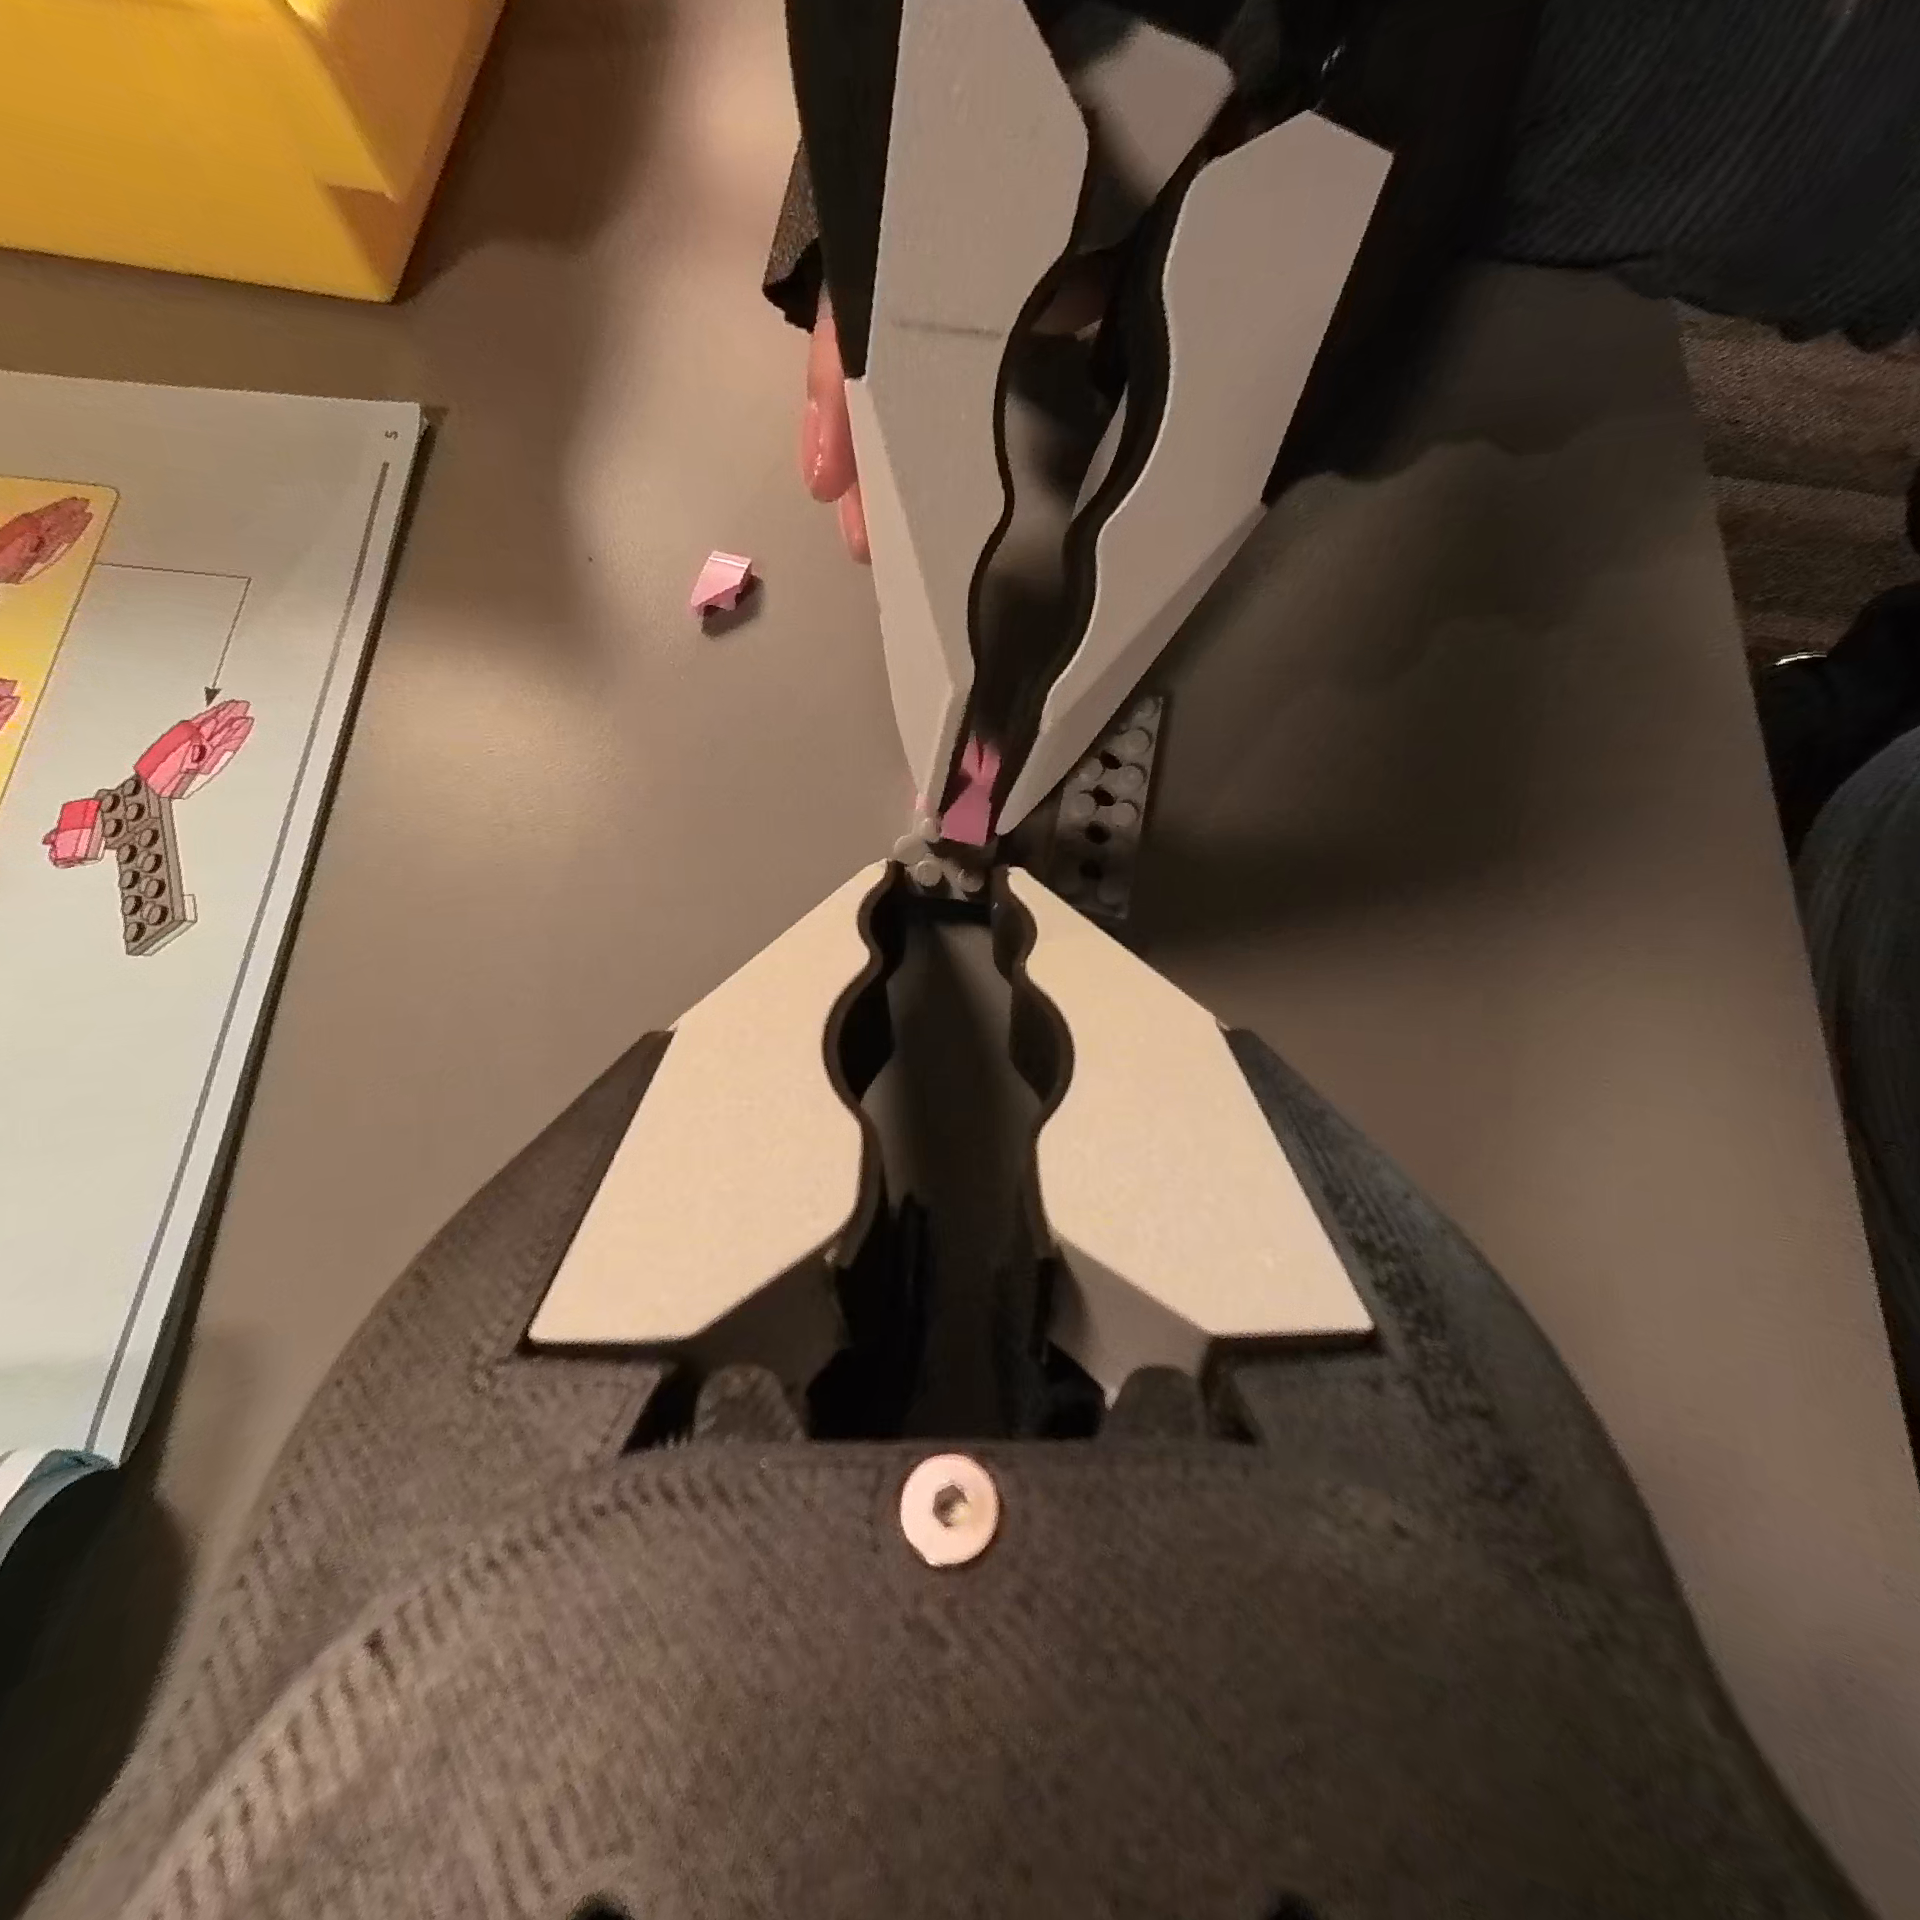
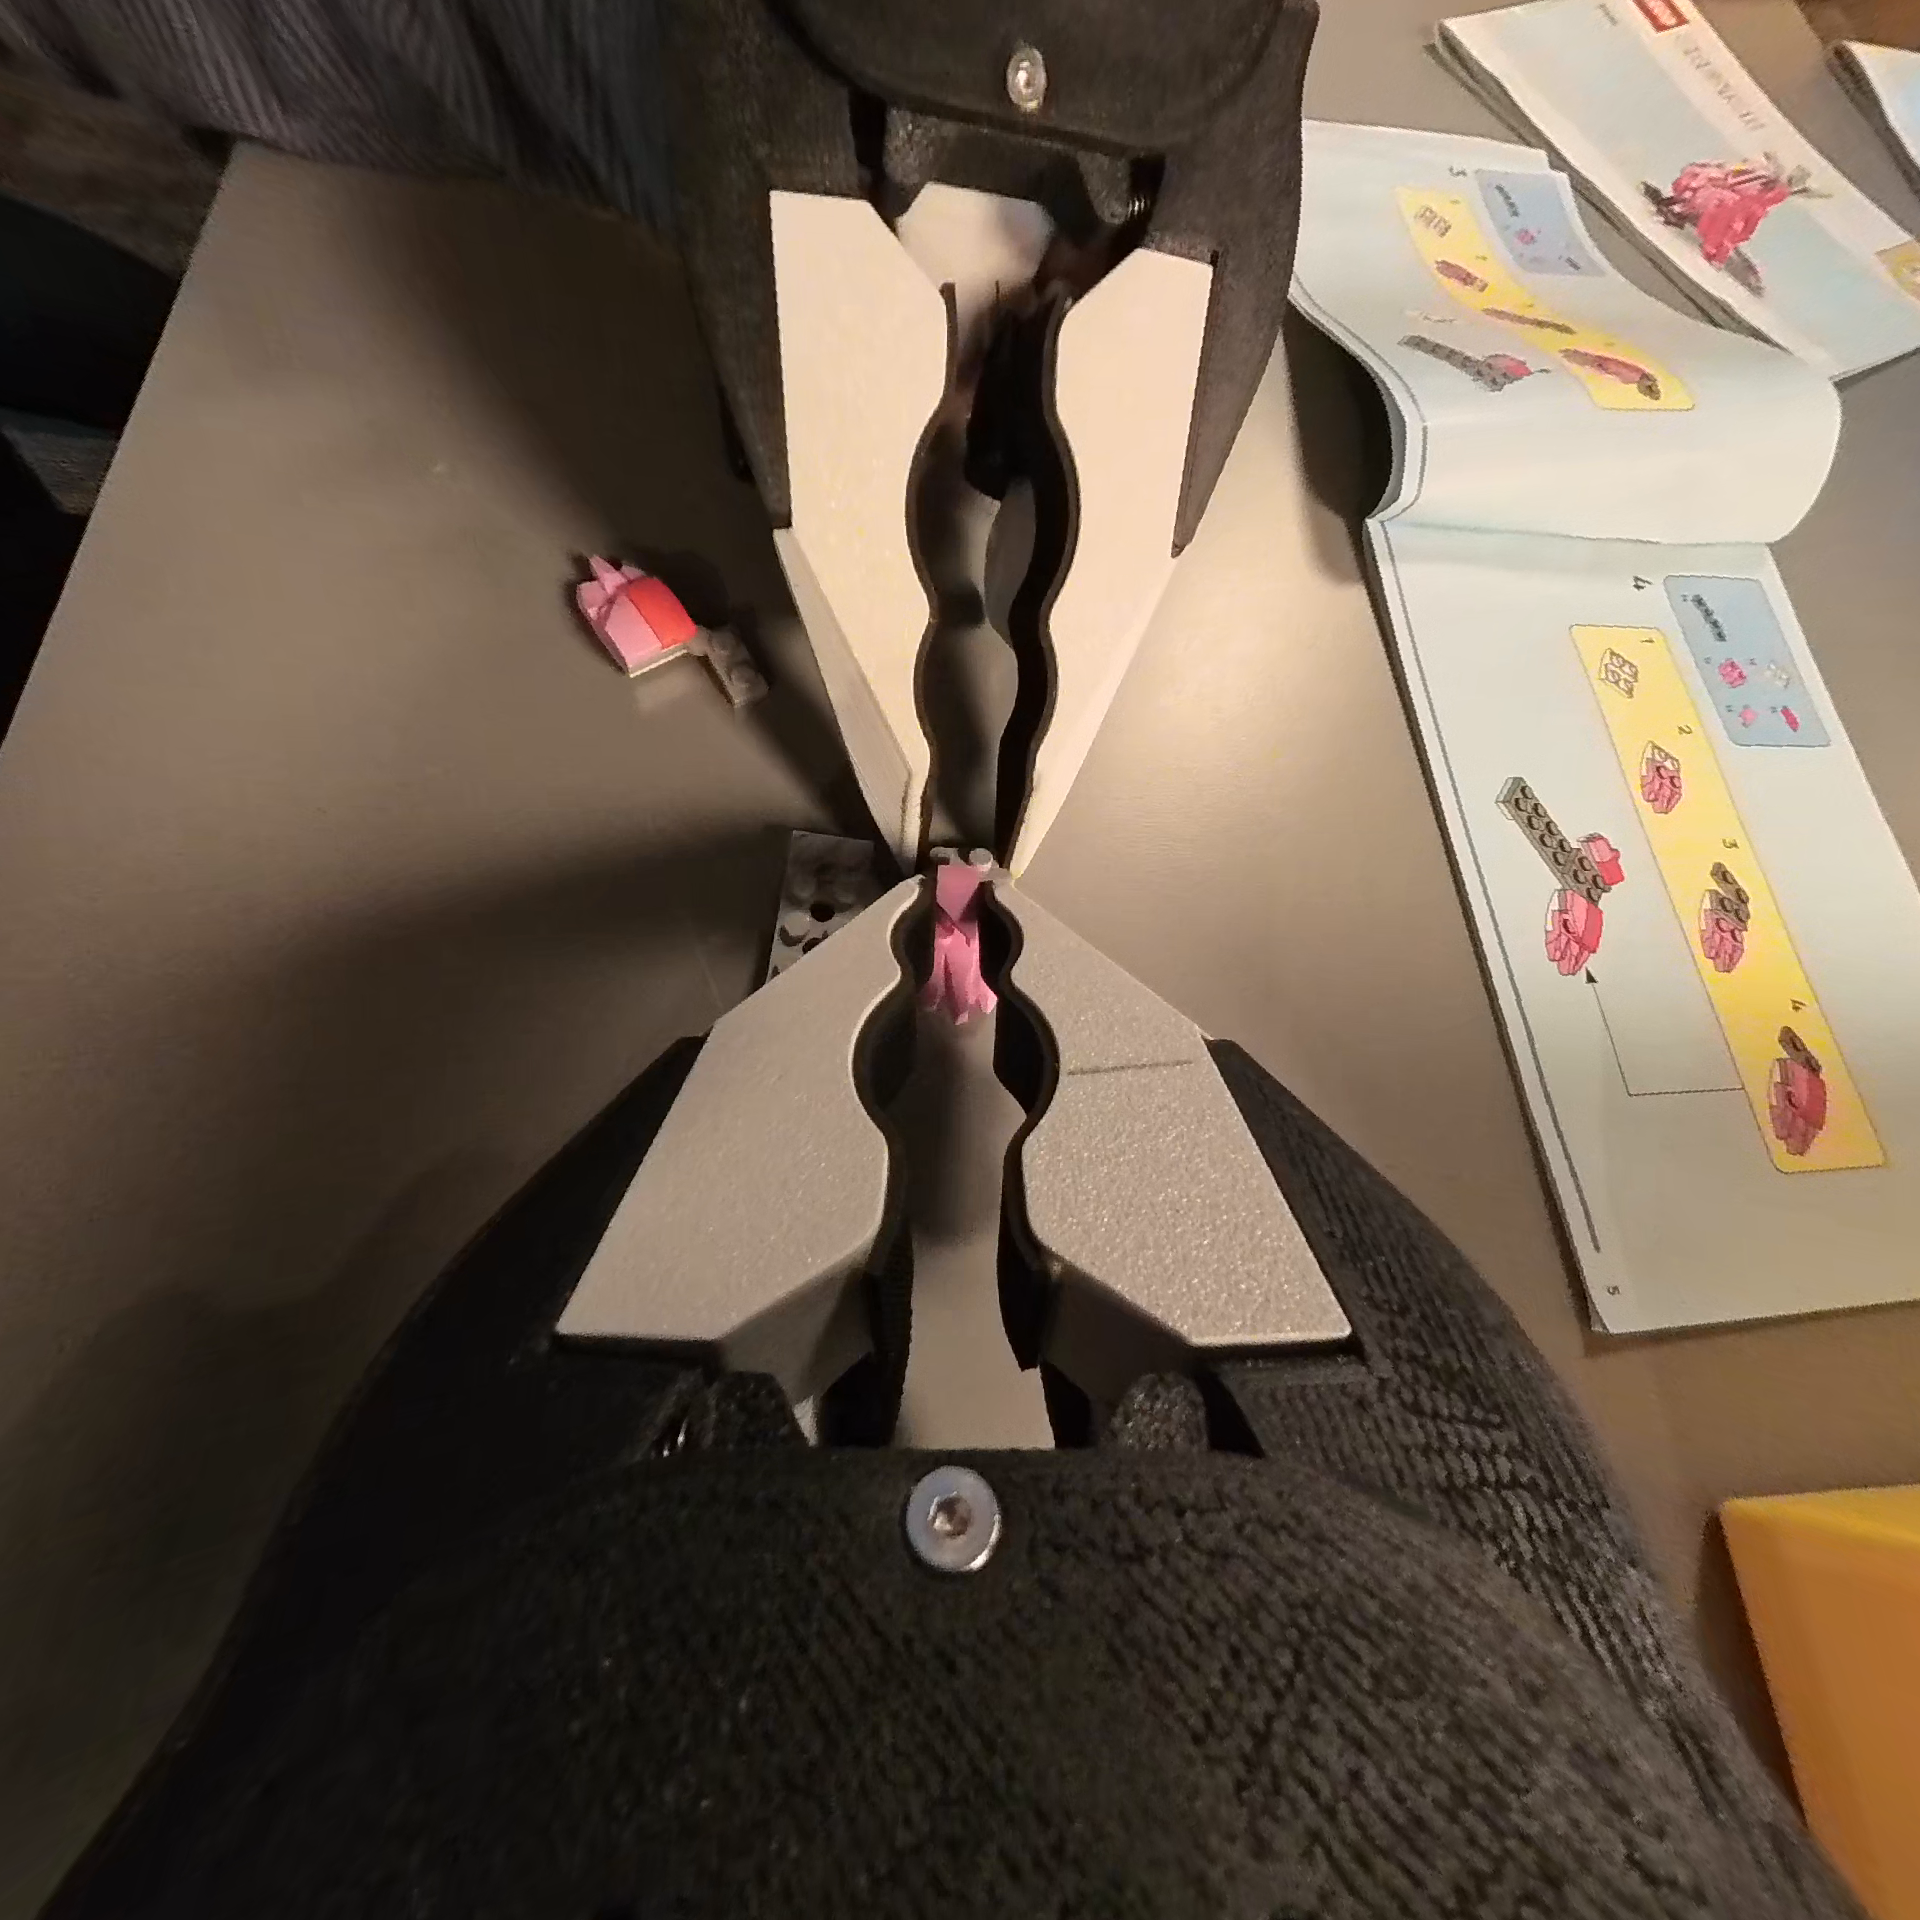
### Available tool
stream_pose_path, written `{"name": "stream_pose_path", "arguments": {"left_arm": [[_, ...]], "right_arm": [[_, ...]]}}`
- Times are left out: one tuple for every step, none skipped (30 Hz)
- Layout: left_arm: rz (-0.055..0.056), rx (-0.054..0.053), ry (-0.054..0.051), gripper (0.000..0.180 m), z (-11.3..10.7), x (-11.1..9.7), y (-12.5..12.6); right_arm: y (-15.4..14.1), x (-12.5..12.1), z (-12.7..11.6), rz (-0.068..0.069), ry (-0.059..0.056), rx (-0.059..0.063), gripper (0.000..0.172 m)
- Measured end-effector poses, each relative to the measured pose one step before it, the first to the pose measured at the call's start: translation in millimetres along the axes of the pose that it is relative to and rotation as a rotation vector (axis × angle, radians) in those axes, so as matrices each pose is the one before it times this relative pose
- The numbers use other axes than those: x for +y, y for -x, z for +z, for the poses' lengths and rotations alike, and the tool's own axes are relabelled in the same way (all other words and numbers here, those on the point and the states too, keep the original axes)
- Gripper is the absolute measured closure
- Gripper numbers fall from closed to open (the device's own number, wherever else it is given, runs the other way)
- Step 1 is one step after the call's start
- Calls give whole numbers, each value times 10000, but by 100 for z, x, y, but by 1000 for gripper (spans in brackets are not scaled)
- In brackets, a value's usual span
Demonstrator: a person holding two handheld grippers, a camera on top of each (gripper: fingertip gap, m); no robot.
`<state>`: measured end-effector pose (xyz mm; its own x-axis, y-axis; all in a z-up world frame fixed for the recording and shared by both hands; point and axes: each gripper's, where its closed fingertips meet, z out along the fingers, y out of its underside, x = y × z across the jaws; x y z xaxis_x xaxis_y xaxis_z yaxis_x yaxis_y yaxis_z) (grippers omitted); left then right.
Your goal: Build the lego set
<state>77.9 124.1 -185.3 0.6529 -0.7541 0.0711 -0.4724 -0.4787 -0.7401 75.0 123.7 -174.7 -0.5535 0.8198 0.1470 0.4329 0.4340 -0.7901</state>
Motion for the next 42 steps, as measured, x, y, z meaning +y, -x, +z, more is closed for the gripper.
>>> {"name": "stream_pose_path", "arguments": {"left_arm": [[-15,24,-12,165,14,-10,-29],[-4,13,-9,165,0,-7,-14],[9,0,-7,165,13,-2,-7],[-3,1,-4,165,-3,-1,4],[-4,1,-2,165,6,-8,3],[-2,9,-6,165,4,-8,-14],[-7,14,-5,165,-3,-2,-18],[-11,7,-3,165,7,3,-3],[4,14,-3,165,2,-4,-16],[3,10,-5,165,-7,3,-12],[1,25,-7,165,-1,-5,-28],[8,27,-15,165,-5,-19,-48],[-1,15,-17,165,5,-31,-22],[-1,-3,-4,165,-3,-1,10],[1,-1,-12,165,-4,-7,16],[-9,7,-14,165,-15,-13,3],[-17,5,-17,165,-14,-18,13],[-21,11,-20,165,-30,-19,1],[-26,2,-22,165,-13,-24,26],[-33,4,-17,165,-29,-22,24],[-22,-3,-21,165,-29,-22,19],[-25,10,-10,165,-15,-13,9],[-7,1,-15,165,-25,-18,3],[3,-10,-6,165,-13,-7,14],[-2,-8,6,165,-11,1,9],[3,-5,-2,165,1,-2,10],[8,-8,4,165,-14,3,8],[1,-8,-1,165,-6,3,19],[1,-1,-1,165,-10,8,0],[5,-10,-2,165,-5,1,24],[2,-9,-3,165,-4,-12,12],[10,-14,-3,165,-15,-3,24],[24,-31,-10,165,-30,-18,28],[68,-64,-12,165,-43,-43,46],[77,-62,-8,165,-52,-44,34],[40,-45,-16,165,-44,-62,21],[23,-28,-30,165,-41,-52,20],[0,-14,-36,165,-45,-45,27],[-19,0,-31,165,-40,-34,31],[-32,14,-23,165,-34,-21,10],[-22,-2,-24,165,-33,-23,40],[-10,-12,-15,165,-20,-11,36]], "right_arm": [[50,-4,-8,-3,-9,-30,166],[20,6,-9,4,-2,-14,166],[0,0,3,7,0,-6,166],[8,1,-6,-2,-2,-3,166],[0,-1,-4,-8,-4,0,166],[19,-1,-3,-8,-1,-8,166],[27,-4,-18,-10,-4,-18,166],[4,-3,-2,-12,-2,1,166],[37,-4,-6,-9,-6,-17,166],[43,19,1,-1,8,-30,166],[-4,51,8,2,19,-3,164],[39,23,-3,9,8,-28,163],[33,19,-8,16,11,-31,162],[-21,1,-1,-3,1,14,162],[-15,-12,-12,-16,-6,16,162],[-3,-17,-8,-19,-6,11,161],[13,-16,-6,-23,-3,4,161],[14,-24,-4,-21,-11,-2,161],[13,-26,-22,-10,-16,-5,160],[-1,-31,-9,-1,-14,2,160],[0,-24,-8,-7,-18,4,160],[-8,-31,-17,-25,-17,9,159],[-8,-19,-12,-24,-11,17,160],[5,-10,2,-7,-7,3,160],[19,-7,-18,-2,-8,-13,159],[4,-3,-3,-4,-5,0,159],[4,-5,-1,-13,-3,0,160],[-5,3,6,-18,0,11,160],[2,-12,10,-9,-3,6,159],[-13,-2,-1,0,-5,3,159],[-8,-5,-3,-5,-6,8,159],[-6,-15,6,-16,-8,12,159],[-11,-28,-1,-27,-10,19,158],[-21,-36,-21,-24,-23,23,158],[-19,-59,-32,-10,-34,14,157],[-17,-66,-40,0,-37,11,157],[-24,-57,-46,4,-33,12,157],[-26,-51,-23,-1,-34,15,157],[-16,-39,-16,-11,-25,16,156],[-3,-30,-8,-21,-17,14,156],[-43,-29,-3,-28,-14,35,156],[-34,-21,10,-27,-8,33,156]]}}
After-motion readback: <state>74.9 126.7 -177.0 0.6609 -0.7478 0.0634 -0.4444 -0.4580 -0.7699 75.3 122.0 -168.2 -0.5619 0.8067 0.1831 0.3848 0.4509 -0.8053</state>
